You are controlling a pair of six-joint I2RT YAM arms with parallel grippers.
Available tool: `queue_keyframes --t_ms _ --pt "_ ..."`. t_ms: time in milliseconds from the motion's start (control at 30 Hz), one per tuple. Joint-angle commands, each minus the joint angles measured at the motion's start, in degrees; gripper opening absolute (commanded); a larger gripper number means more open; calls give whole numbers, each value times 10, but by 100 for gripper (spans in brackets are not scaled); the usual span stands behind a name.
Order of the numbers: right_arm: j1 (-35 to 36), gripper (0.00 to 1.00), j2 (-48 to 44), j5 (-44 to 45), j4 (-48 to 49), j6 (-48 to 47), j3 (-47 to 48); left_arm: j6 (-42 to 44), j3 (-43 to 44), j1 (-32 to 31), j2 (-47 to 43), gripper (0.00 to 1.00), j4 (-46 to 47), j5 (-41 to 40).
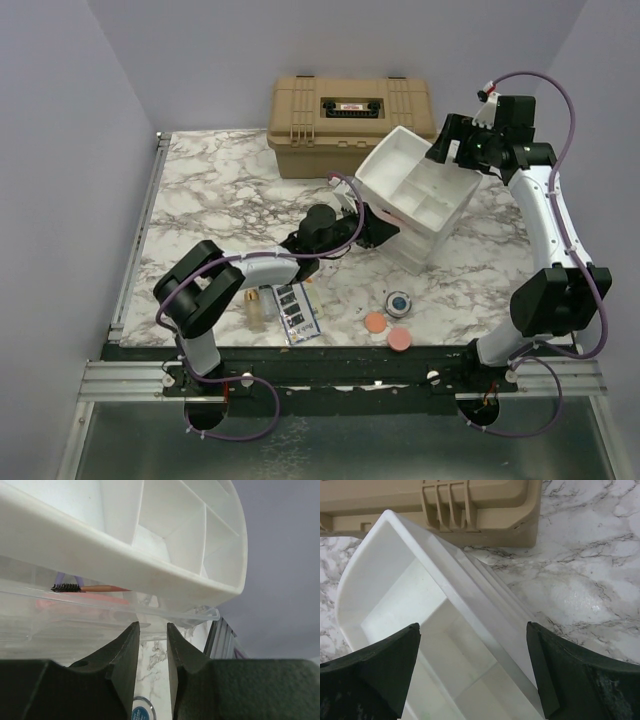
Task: Organize the makeup
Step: Close the drawer in the storage box.
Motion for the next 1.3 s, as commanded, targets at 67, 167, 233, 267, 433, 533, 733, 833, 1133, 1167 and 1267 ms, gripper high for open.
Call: queue_keyframes --t_ms 67,167,233,267,433,533,733,833,1133,1167,1267 --pt "-3 93 -27 24 4 36 -23 -47 18 -2 56 30 101 -43" --pt "-3 93 -24 39 -4 37 -17 -73 18 -2 81 30 140 -54" --pt "-3 93 -25 45 -4 40 -19 -87 22 -2 96 30 160 -58" --pt "-3 93 -26 46 -3 41 -21 -93 25 -2 103 30 168 -59" --pt "-3 93 -28 51 3 43 -28 -111 27 -3 113 30 188 -59" --pt "-3 93 -28 50 4 47 -30 -111 5 -2 99 31 189 -70" --pt "-3 93 -31 54 9 50 -33 -113 -9 -2 84 34 188 -65" --pt "-3 93 -34 51 8 46 -30 -109 -16 0 76 35 179 -69" --pt "-3 94 -47 39 15 52 -37 -75 -2 2 54 40 96 -71" --pt "-3 94 -49 40 18 58 -37 -72 1 2 53 40 84 -73" --pt "-3 94 -39 38 21 58 -5 -66 2 2 53 43 75 -71"
